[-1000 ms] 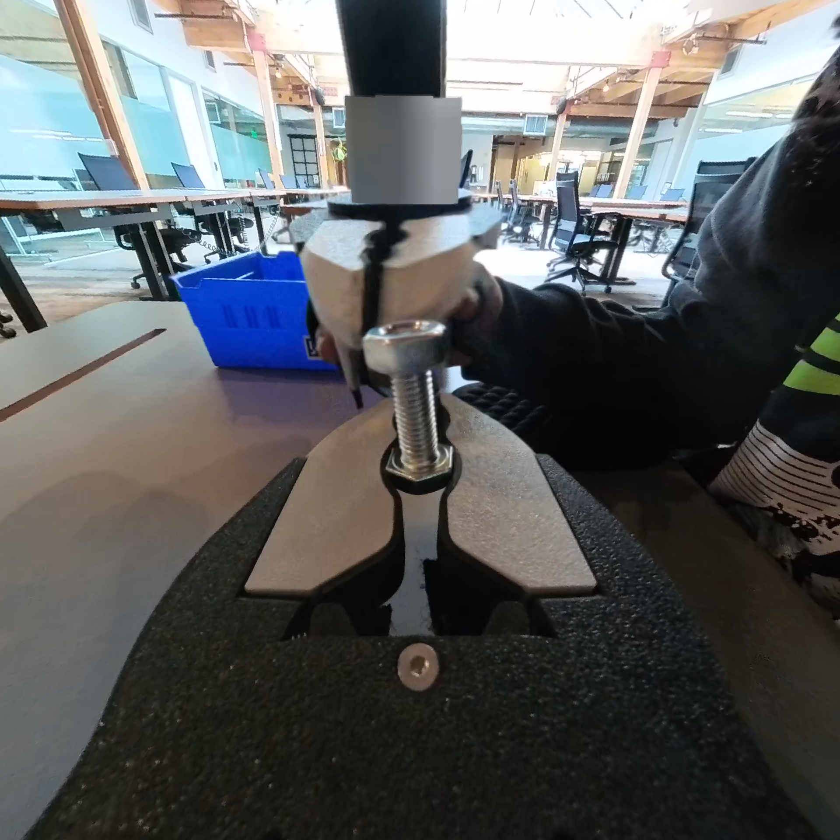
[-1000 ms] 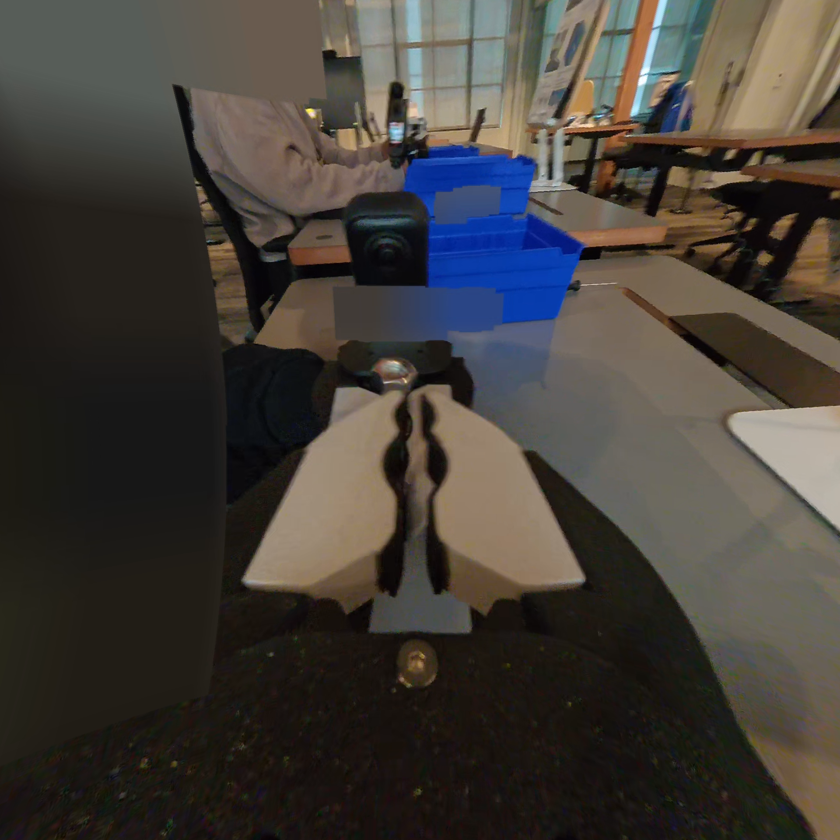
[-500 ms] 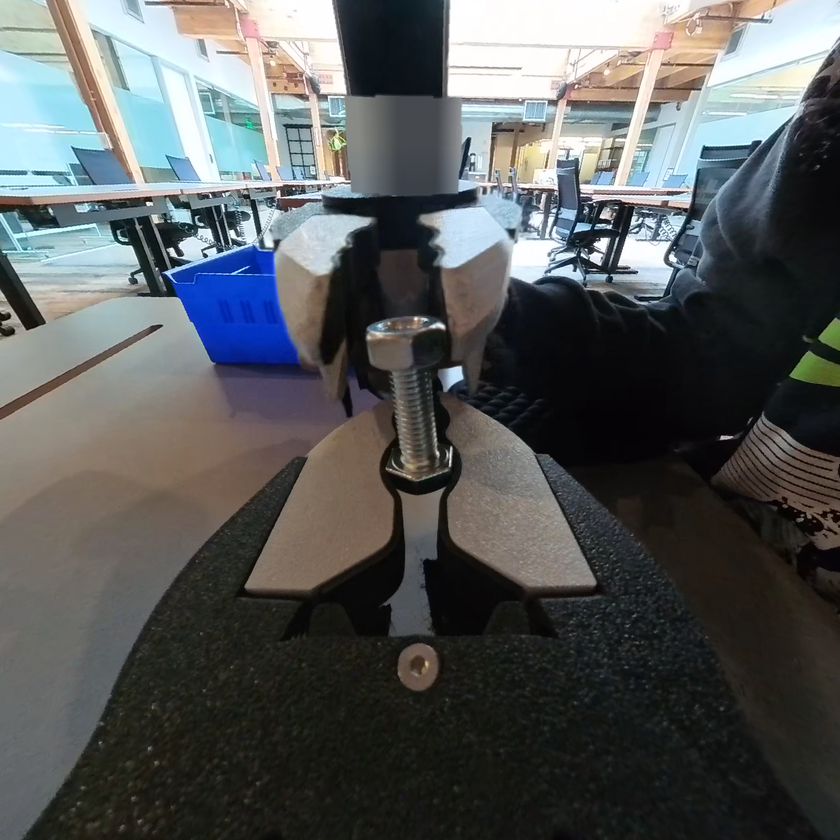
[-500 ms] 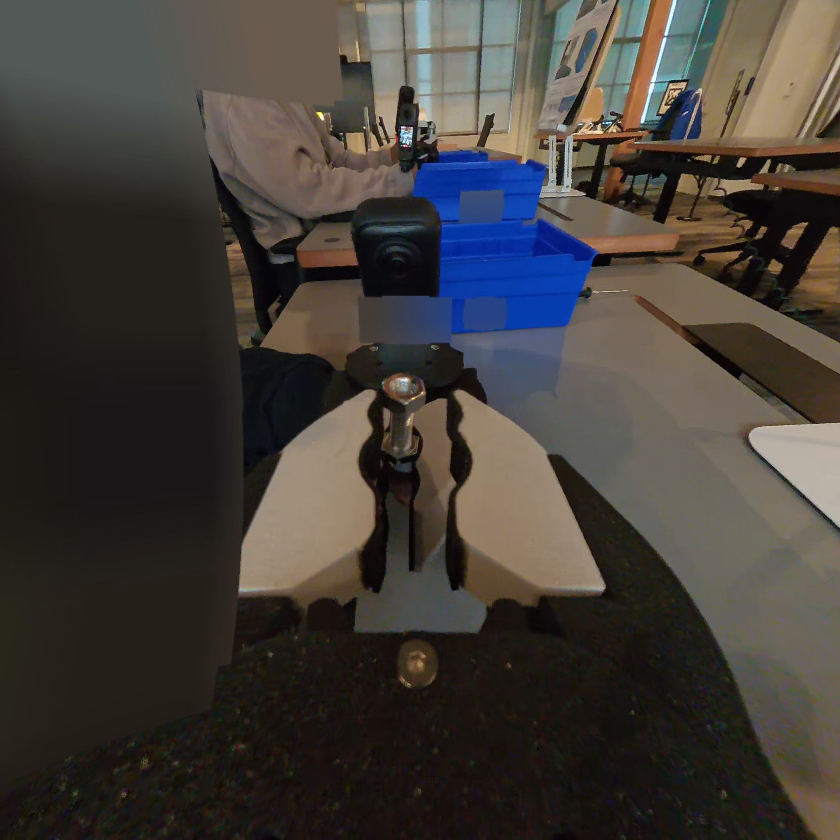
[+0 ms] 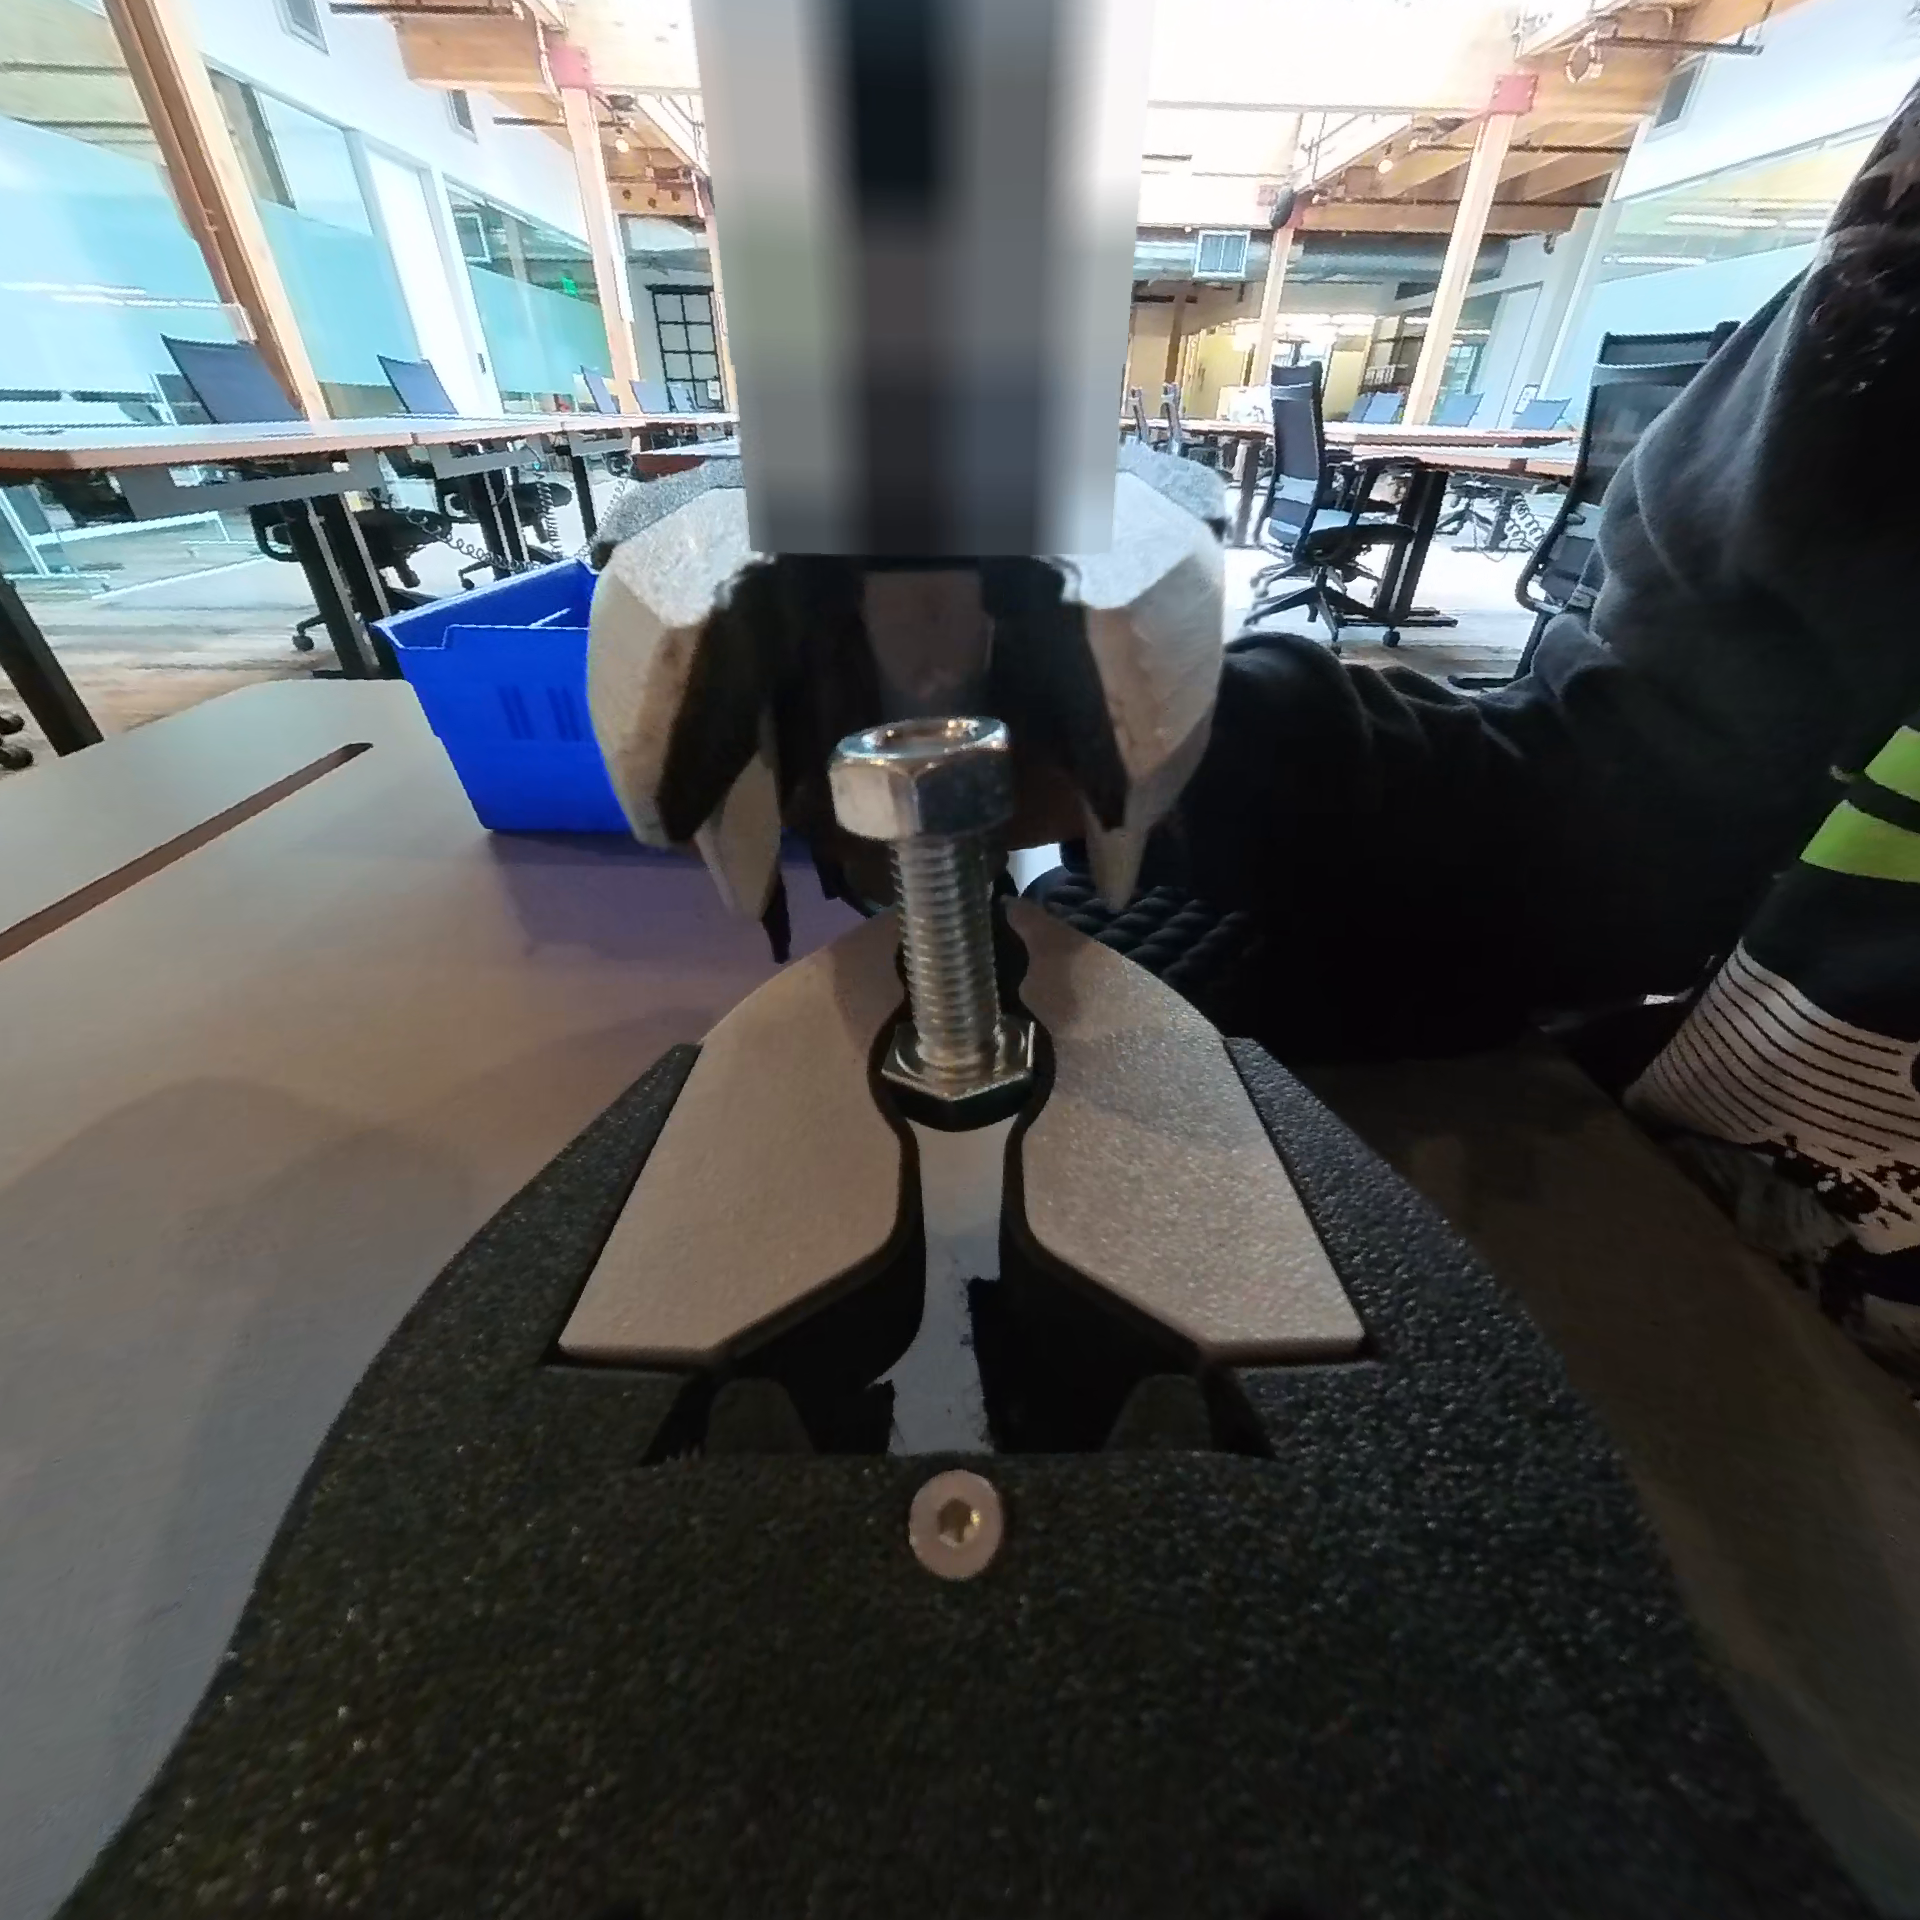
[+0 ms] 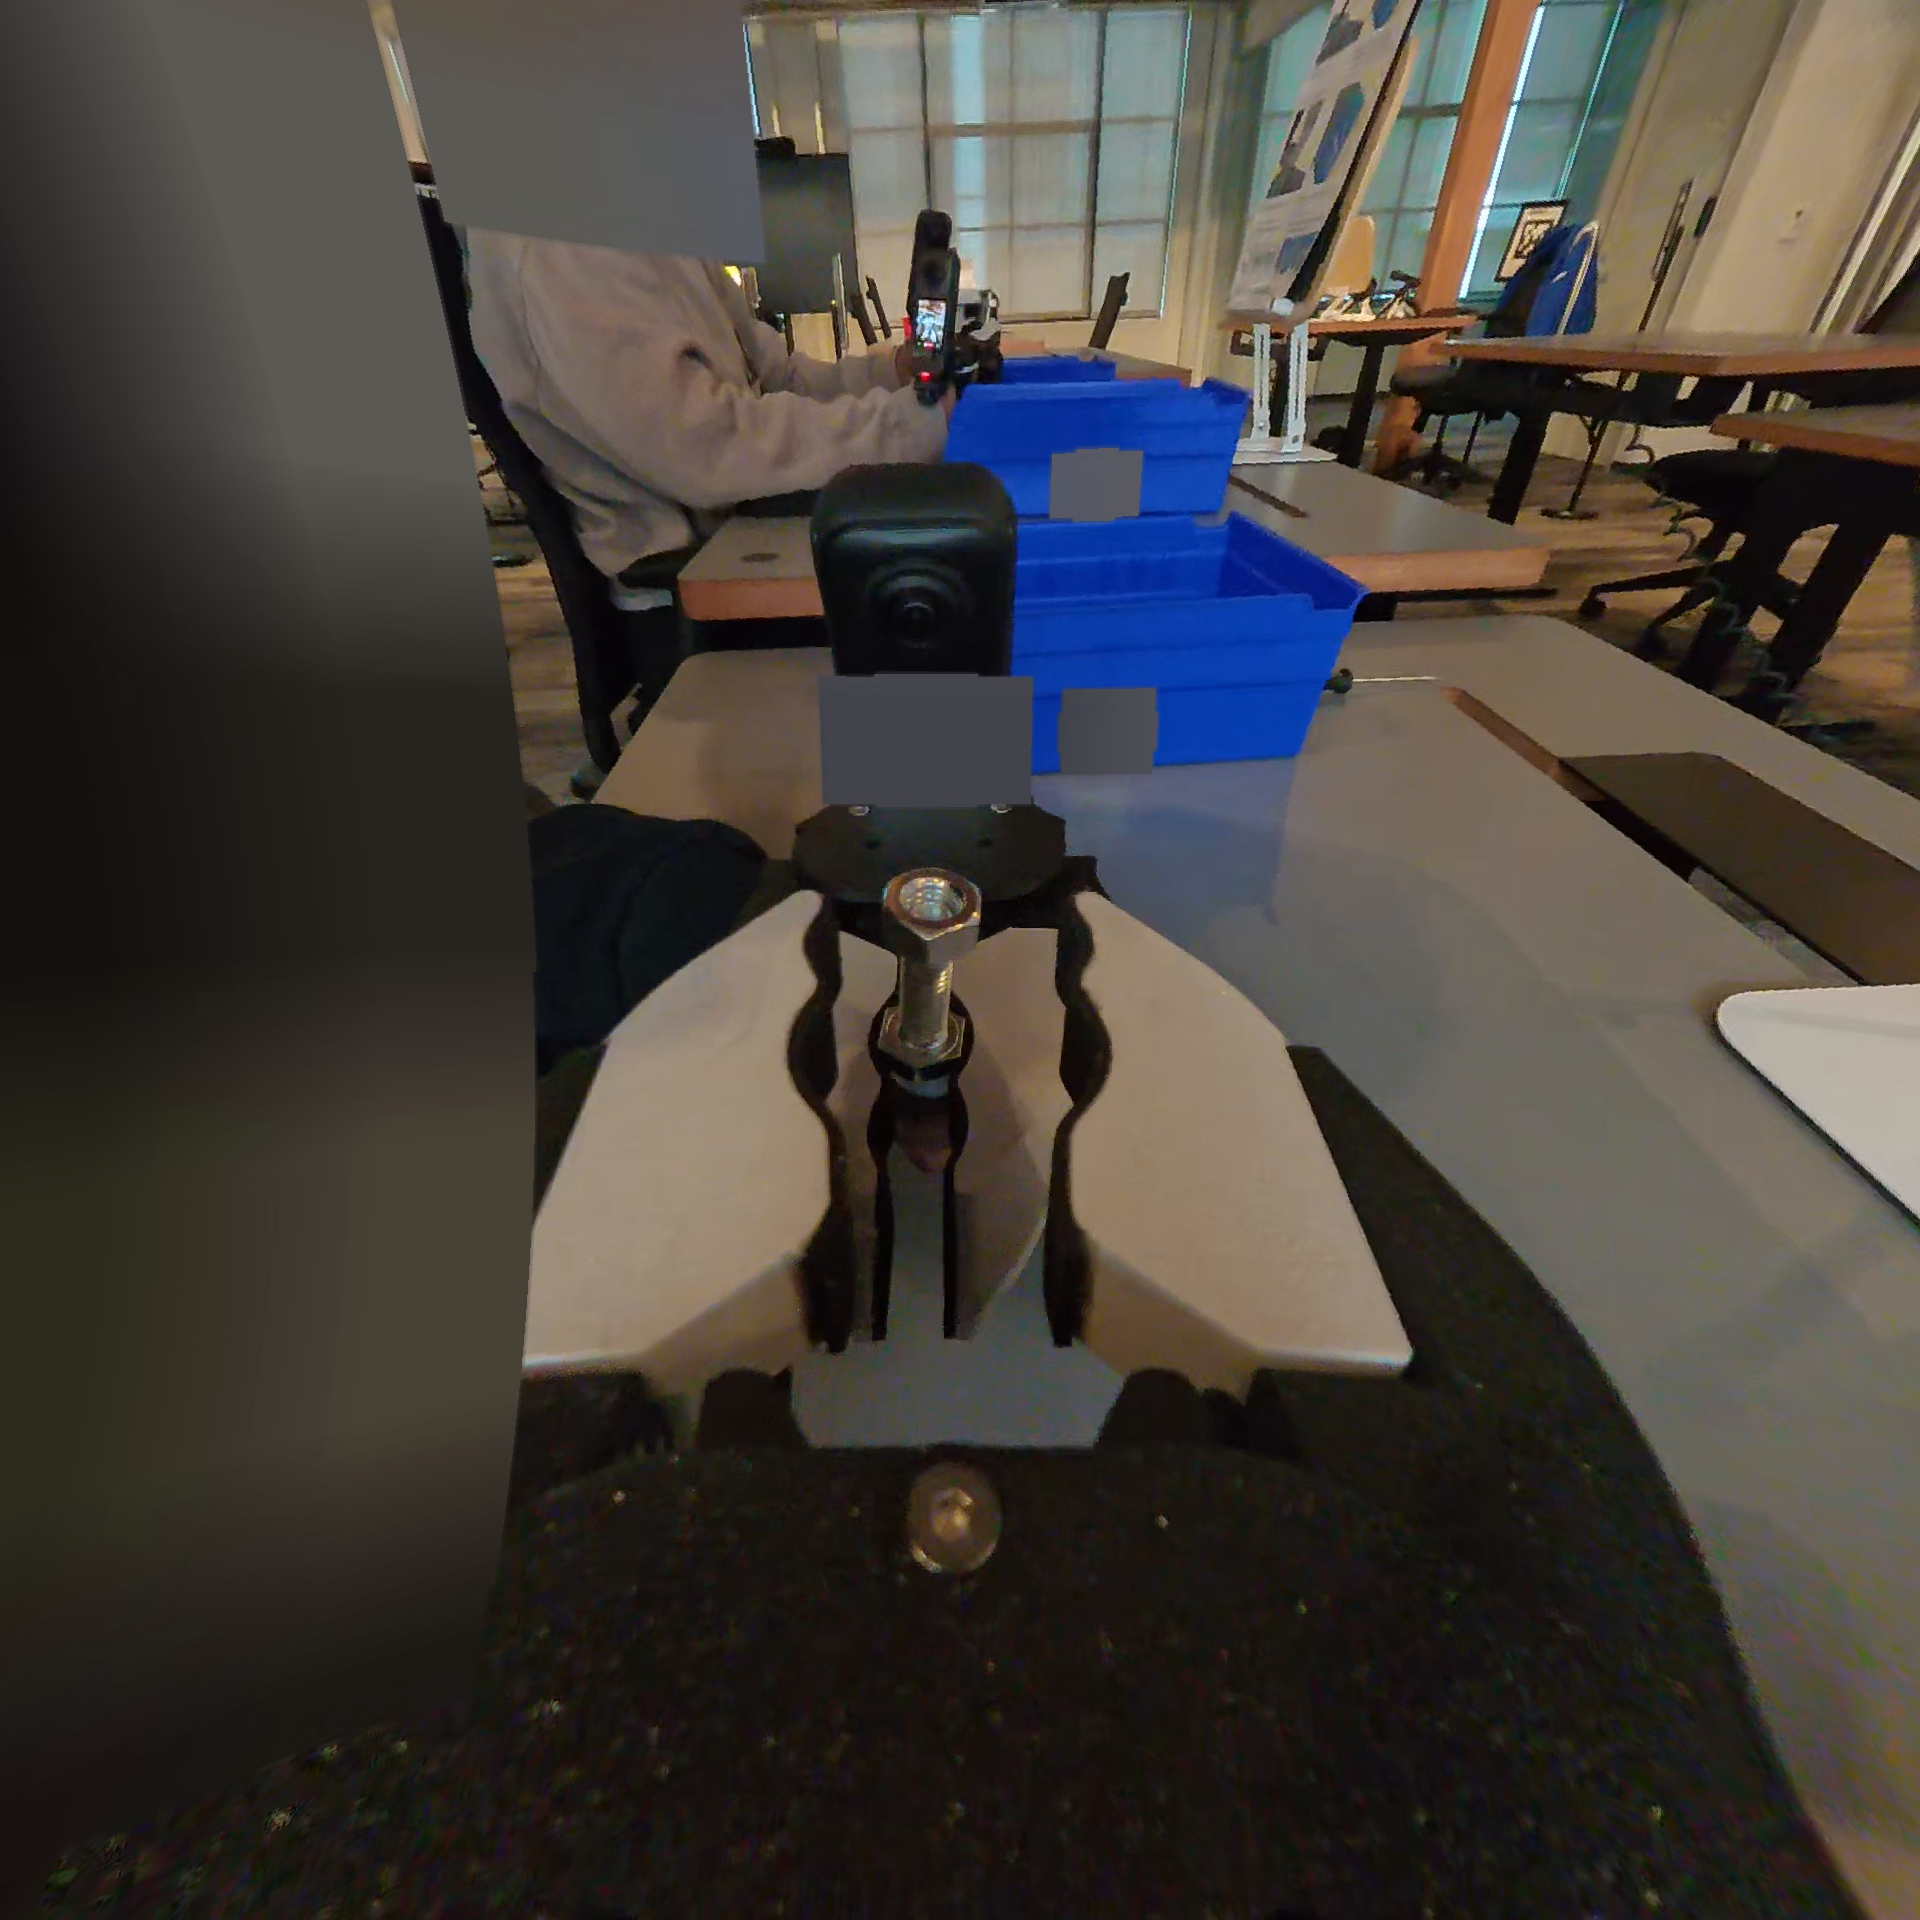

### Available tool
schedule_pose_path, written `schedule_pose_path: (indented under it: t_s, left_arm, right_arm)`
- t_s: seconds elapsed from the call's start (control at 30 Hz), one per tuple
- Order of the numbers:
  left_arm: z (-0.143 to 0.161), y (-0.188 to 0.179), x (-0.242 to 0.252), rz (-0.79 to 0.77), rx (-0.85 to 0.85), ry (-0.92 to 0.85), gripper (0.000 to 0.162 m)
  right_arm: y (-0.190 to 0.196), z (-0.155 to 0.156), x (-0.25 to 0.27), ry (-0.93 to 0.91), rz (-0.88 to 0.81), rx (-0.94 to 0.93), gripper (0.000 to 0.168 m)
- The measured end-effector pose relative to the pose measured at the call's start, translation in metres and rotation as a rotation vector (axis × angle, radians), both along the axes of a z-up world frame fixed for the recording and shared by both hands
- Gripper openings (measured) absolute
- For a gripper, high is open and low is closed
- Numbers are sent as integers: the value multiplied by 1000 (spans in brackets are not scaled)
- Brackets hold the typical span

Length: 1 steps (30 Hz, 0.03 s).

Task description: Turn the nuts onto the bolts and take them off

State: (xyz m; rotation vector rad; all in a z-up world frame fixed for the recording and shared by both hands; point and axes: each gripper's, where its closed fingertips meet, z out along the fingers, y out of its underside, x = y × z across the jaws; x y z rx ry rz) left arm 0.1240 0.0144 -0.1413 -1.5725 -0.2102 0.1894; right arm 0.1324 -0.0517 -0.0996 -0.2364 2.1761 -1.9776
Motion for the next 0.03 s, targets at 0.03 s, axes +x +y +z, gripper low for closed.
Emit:
schedule_pose_path:
  t_s: [0.03]
  left_arm:
    - [0,0,0,0,-1,0,13]
  right_arm:
    - [1,1,-1,-4,-1,-5,36]
